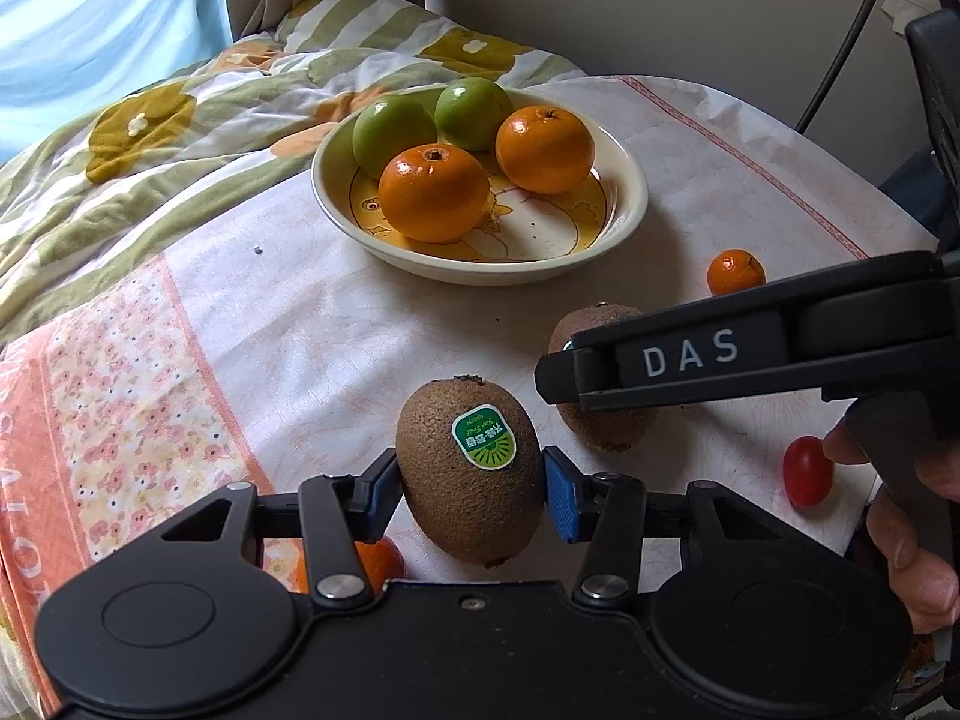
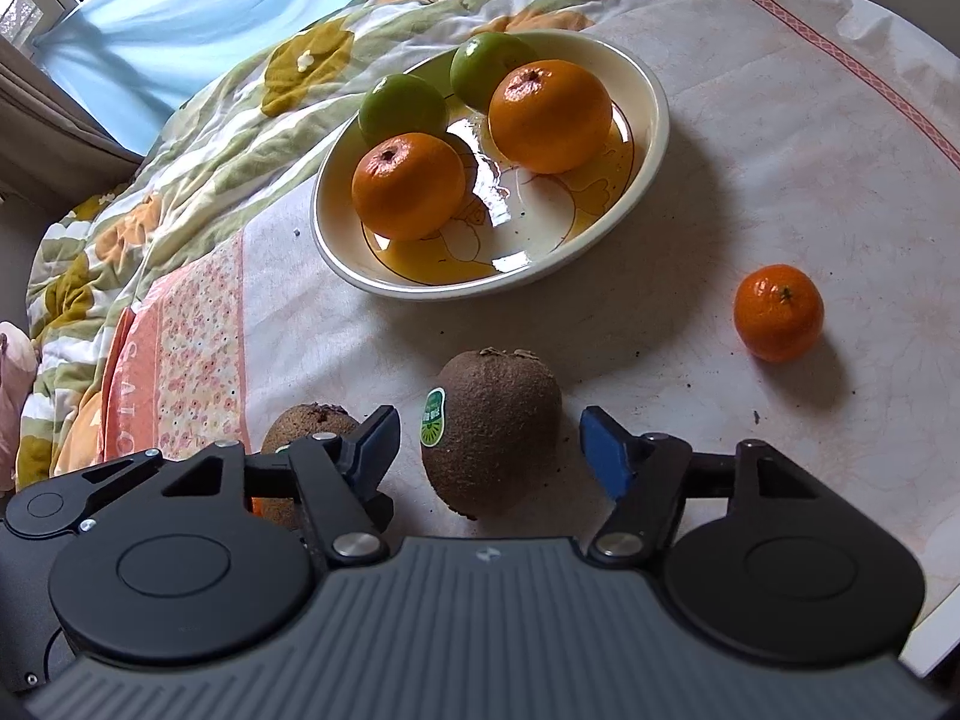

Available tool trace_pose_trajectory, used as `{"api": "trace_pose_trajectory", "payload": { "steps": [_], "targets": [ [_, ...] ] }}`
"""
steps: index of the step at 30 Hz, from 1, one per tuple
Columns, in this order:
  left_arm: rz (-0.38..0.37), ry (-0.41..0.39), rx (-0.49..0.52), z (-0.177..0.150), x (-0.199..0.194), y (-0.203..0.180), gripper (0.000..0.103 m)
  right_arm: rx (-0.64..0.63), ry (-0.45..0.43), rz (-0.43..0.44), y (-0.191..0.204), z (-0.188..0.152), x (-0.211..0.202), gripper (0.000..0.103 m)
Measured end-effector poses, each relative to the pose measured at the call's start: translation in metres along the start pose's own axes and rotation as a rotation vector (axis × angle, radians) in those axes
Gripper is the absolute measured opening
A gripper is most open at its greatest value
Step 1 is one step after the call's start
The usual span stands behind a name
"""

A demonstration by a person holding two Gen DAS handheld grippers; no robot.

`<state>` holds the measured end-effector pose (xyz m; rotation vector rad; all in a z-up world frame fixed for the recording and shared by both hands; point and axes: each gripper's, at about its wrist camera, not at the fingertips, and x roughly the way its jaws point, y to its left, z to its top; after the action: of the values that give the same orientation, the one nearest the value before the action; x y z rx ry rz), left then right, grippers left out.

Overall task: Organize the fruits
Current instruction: 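Close the left tool on one brown kiwi while the right tool grasps the other kiwi, then carry both held kiwis up and over the duck bowl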

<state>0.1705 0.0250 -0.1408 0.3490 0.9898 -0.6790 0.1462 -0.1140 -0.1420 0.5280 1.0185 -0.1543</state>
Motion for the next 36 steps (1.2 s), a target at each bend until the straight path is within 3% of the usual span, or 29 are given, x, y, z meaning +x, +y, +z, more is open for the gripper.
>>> {"api": "trace_pose_trajectory", "payload": {
  "steps": [8,17,36],
  "targets": [
    [0.009,-0.008,-0.007,-0.003,-0.005,0.001,0.054,-0.017,0.0,-0.013,0.002,-0.001,0.003,0.067],
    [0.015,-0.026,-0.017,-0.004,-0.013,0.0,0.054,-0.014,-0.011,-0.009,0.0,-0.002,-0.002,0.066],
    [0.101,-0.165,-0.086,0.032,-0.074,-0.023,0.054,-0.11,-0.142,0.051,-0.01,0.035,-0.084,0.066]
  ]
}}
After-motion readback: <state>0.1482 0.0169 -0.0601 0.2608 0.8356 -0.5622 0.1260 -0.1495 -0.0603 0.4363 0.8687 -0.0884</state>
